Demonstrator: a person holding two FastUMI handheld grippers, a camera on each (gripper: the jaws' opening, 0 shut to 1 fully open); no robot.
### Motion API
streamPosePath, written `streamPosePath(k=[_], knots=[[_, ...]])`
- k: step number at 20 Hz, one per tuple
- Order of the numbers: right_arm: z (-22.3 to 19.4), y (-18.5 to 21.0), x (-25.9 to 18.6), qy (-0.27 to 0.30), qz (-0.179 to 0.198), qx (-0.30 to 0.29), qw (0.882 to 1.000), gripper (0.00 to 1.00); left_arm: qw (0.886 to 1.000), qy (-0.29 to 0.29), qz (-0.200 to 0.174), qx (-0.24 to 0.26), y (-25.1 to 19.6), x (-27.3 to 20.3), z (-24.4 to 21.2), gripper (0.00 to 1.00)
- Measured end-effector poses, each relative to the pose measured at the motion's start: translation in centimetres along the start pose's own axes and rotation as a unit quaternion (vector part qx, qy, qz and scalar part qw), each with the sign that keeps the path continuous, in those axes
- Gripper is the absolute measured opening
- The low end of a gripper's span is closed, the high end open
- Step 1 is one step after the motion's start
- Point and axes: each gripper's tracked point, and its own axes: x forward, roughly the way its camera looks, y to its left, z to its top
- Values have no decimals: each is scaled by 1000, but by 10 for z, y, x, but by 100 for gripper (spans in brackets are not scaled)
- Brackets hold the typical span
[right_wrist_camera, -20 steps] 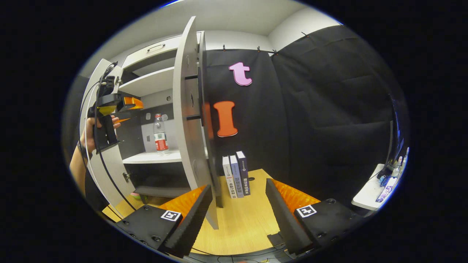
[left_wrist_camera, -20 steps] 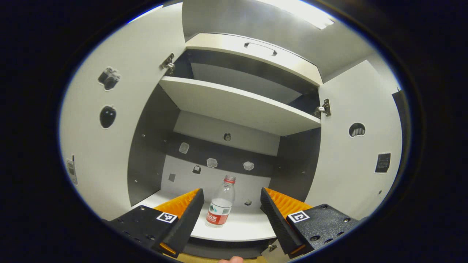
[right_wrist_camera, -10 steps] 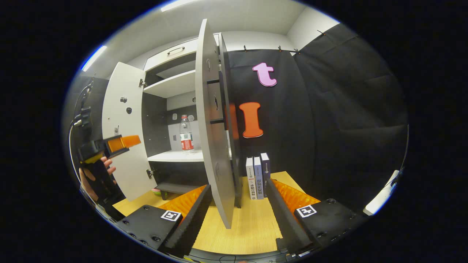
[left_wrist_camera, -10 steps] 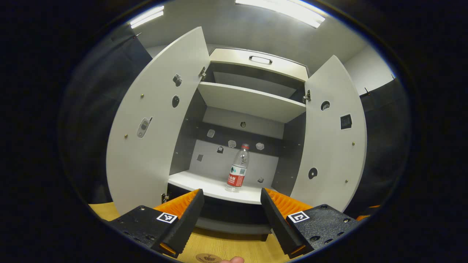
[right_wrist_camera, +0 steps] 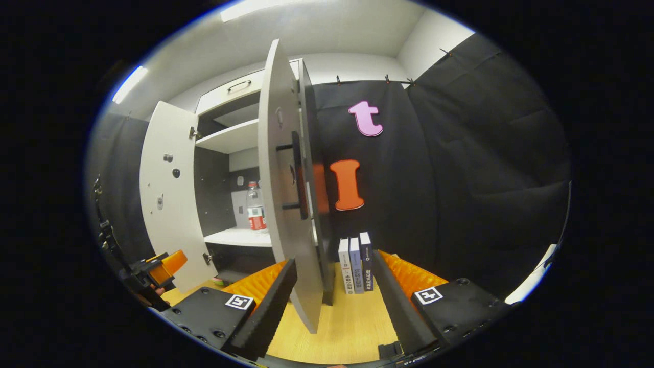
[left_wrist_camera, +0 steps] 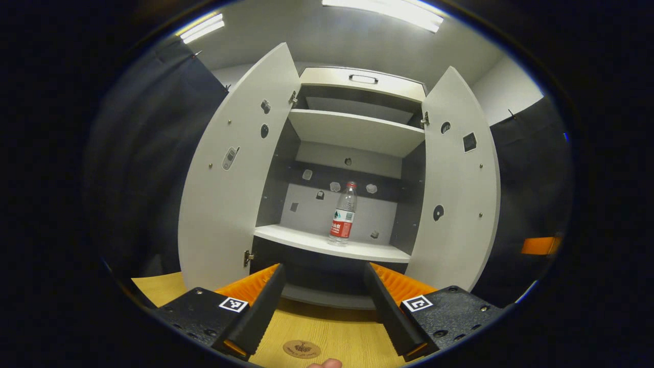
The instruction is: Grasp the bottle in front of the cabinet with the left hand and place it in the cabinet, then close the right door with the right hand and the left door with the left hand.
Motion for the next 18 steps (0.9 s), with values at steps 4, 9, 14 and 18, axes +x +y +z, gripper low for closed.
streamPosePath(k=[4, 9, 14, 18], knots=[[48, -19, 28, -30, -5, -17, 999, 98, 1000, 5, -14, 1, 6, 5, 2, 95], [94, -25, 63, -53, -19, -26, 998, 98, 1000, 11, -4, 23, 28, 11, 3, 95], [99, -2, 84, -48, -3, -16, 999, 98, 1000, 13, -2, 21, 40, 15, 6, 95], [94, 7, 88, -45, -10, -22, 999, 98, 999, 5, -7, 34, 51, 20, 12, 95]])
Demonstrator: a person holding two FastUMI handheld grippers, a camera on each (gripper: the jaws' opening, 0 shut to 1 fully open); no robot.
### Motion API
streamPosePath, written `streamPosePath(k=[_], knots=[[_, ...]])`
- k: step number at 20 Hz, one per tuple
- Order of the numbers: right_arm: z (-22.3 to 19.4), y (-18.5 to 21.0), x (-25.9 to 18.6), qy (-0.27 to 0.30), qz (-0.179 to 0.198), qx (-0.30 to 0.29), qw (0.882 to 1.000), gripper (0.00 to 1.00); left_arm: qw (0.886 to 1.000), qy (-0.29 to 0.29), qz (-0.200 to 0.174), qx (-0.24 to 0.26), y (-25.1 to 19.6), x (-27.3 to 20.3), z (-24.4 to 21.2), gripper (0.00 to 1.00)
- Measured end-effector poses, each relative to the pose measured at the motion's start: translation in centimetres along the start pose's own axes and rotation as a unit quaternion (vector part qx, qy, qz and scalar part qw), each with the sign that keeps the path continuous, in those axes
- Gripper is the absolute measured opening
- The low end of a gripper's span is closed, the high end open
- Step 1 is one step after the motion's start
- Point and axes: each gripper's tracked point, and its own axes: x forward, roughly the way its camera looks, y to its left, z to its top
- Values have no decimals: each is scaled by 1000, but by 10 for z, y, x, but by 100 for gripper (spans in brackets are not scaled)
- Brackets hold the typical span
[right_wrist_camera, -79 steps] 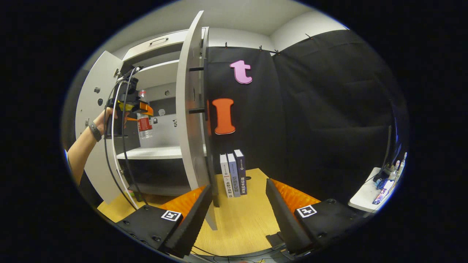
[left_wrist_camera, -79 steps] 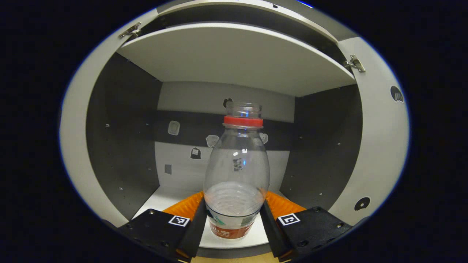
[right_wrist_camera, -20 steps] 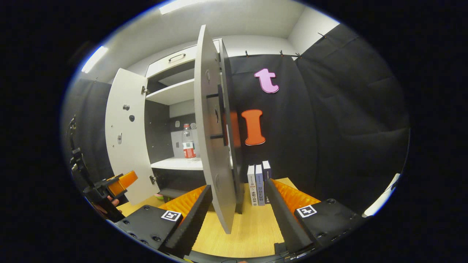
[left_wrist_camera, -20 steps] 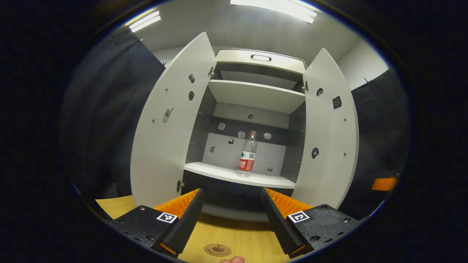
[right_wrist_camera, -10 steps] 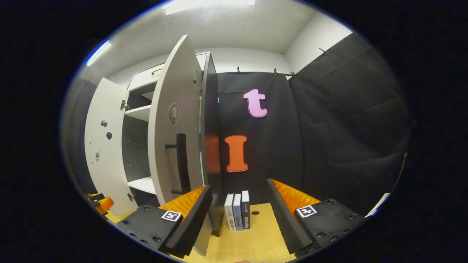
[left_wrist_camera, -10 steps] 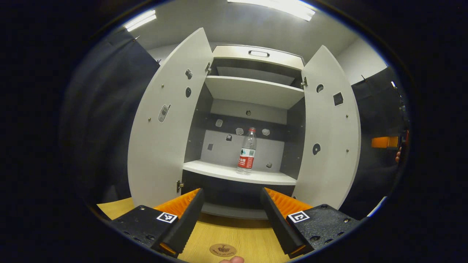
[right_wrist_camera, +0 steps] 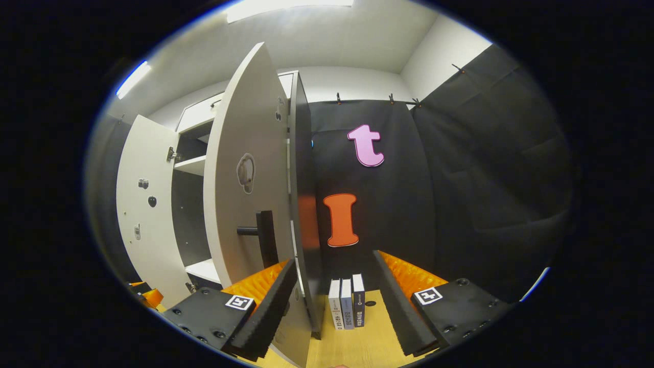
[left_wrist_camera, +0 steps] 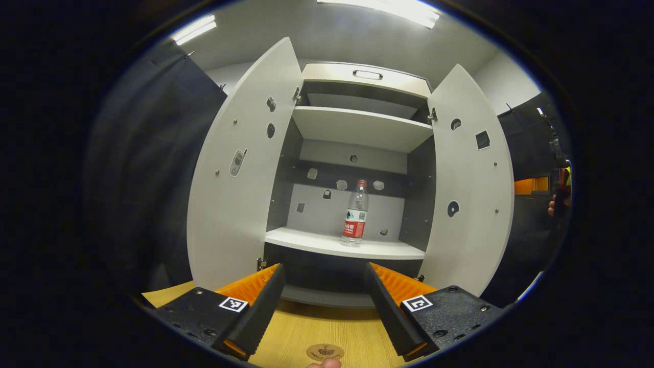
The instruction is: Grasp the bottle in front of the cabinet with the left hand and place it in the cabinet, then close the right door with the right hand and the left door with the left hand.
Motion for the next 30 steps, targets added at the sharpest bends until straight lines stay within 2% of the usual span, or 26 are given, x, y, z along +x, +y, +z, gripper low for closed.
streamPosePath(k=[3, 6, 10, 13, 21, 22, 25, 26, 27, 28, 30], knots=[[2, 2, 1, -4, -11, -13, 1000, 97, 1000, -4, -10, -5, 4, 2, 2, 95], [2, 12, -1, -11, -5, -15, 1000, 97, 999, -1, -32, -33, 2, 9, 3, 94], [-3, 36, -3, -13, 5, -7, 1000, 97, 996, -11, -40, -74, 12, 21, 13, 95], [-3, 55, -2, -19, 7, -9, 1000, 97, 996, -13, -48, -78, 20, 27, 16, 95], [-17, 135, 14, -16, 61, 16, 998, 97, 997, -18, -48, -54, 52, 30, 19, 94], [-20, 145, 19, -10, 69, 20, 997, 100, 997, -19, -48, -51, 55, 31, 20, 94], [-31, 183, 29, 9, 113, 31, 993, 97, 997, -22, -45, -51, 64, 30, 22, 94], [-32, 192, 34, 12, 119, 32, 992, 100, 997, -24, -42, -53, 67, 30, 23, 94], [-33, 197, 37, 12, 124, 30, 992, 97, 997, -26, -38, -55, 71, 30, 24, 94], [-33, 203, 39, 11, 128, 27, 991, 100, 997, -29, -34, -55, 75, 29, 26, 94], [-34, 213, 44, 8, 133, 19, 991, 97, 998, -29, -23, -56, 83, 28, 25, 94]])
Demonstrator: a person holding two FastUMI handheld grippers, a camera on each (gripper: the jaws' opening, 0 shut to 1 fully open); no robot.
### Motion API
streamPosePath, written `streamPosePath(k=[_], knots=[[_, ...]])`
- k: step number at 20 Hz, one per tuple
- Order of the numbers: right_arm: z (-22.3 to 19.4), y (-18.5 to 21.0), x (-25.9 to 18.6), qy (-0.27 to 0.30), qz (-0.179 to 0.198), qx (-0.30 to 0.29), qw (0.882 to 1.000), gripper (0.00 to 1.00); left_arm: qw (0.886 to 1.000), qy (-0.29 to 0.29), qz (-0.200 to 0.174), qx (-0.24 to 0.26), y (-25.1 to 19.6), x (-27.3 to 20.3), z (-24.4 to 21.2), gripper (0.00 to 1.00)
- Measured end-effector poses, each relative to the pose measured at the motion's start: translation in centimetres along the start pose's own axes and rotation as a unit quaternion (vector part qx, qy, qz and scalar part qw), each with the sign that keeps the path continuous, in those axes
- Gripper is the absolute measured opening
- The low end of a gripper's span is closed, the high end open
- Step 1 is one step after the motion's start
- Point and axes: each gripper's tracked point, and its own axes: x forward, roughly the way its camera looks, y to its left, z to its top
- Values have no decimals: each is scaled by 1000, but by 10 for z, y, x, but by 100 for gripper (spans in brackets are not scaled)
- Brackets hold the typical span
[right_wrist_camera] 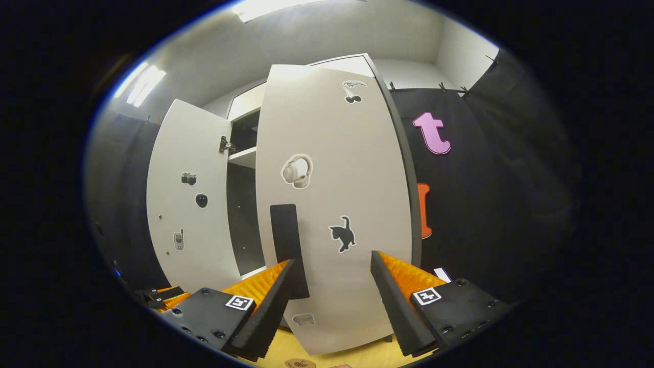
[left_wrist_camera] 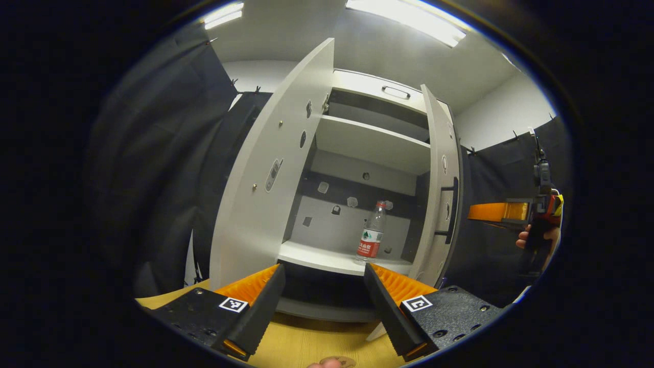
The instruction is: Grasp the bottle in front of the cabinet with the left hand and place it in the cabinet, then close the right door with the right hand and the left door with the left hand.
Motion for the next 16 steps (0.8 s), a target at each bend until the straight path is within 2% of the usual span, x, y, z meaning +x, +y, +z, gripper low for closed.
streamPosePath(k=[8, 16], knots=[[-13, 10, 41, 12, 3, -12, 1000, 97, 999, -20, 44, -5, 27, -15, 13, 95], [-18, 25, 72, 8, -19, -44, 999, 97, 991, -62, 120, -8, 82, -37, 46, 94]])
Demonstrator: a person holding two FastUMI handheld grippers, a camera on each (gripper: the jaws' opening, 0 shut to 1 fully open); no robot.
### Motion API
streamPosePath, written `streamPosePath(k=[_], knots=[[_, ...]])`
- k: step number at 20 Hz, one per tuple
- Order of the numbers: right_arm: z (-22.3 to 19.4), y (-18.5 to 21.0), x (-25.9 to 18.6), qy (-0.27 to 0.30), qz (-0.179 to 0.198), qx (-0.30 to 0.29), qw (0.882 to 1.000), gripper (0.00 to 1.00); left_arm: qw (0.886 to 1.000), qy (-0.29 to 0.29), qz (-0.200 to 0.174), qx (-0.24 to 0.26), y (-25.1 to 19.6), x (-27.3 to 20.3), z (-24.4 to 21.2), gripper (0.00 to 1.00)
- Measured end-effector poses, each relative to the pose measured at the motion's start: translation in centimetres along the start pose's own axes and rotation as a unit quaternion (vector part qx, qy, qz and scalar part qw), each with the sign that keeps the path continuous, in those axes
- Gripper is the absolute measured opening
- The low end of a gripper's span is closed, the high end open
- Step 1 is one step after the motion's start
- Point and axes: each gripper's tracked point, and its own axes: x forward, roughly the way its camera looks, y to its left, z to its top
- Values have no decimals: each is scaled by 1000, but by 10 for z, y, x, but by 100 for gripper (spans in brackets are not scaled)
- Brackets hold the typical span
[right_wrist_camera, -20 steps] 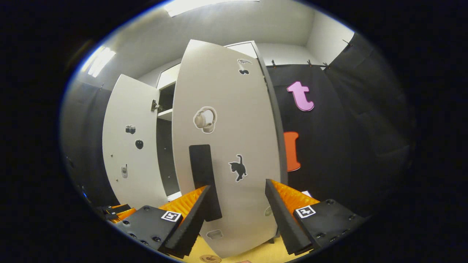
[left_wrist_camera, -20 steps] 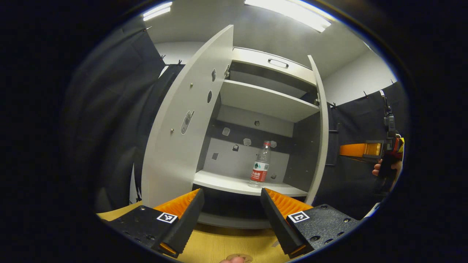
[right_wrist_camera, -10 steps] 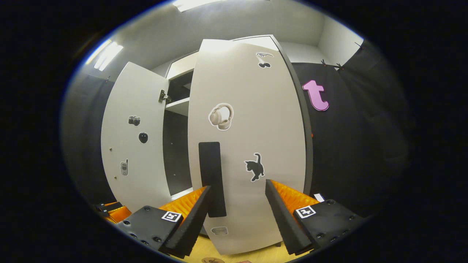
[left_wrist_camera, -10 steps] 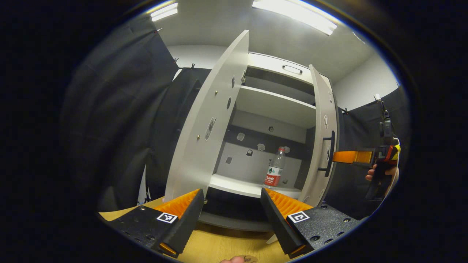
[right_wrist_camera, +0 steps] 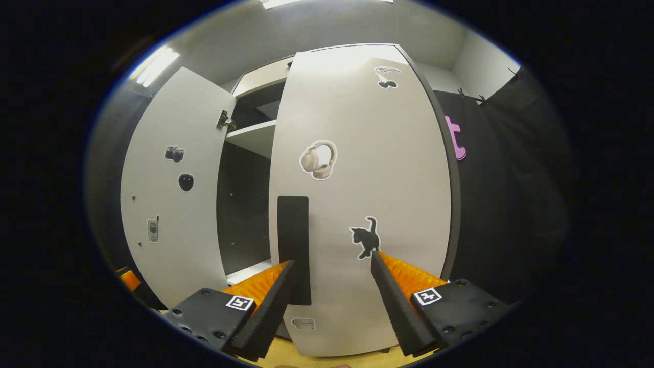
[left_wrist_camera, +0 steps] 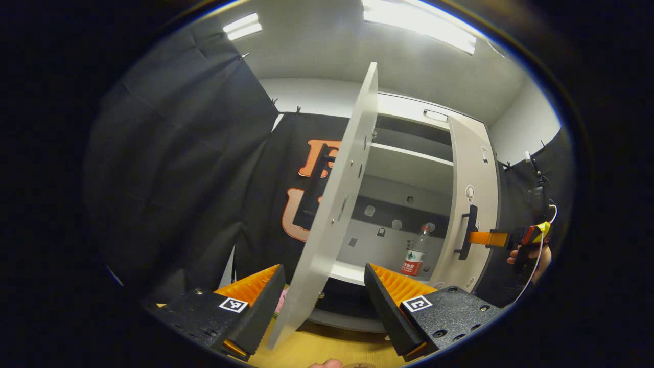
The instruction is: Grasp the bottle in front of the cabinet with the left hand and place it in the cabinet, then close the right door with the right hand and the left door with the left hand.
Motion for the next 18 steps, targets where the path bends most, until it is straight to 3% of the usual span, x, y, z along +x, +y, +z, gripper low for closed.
streamPosePath(k=[6, 11, 18], knots=[[-2, 4, 9, -6, -16, 0, 1000, 97, 998, -13, 59, -1, 59, 4, 19, 94], [-3, 3, 6, -5, -33, -4, 999, 97, 996, -30, 86, 9, 94, 23, 40, 94], [-4, 2, -49, 4, -40, -7, 999, 97, 997, -36, 62, 41, 93, 77, 64, 94]])
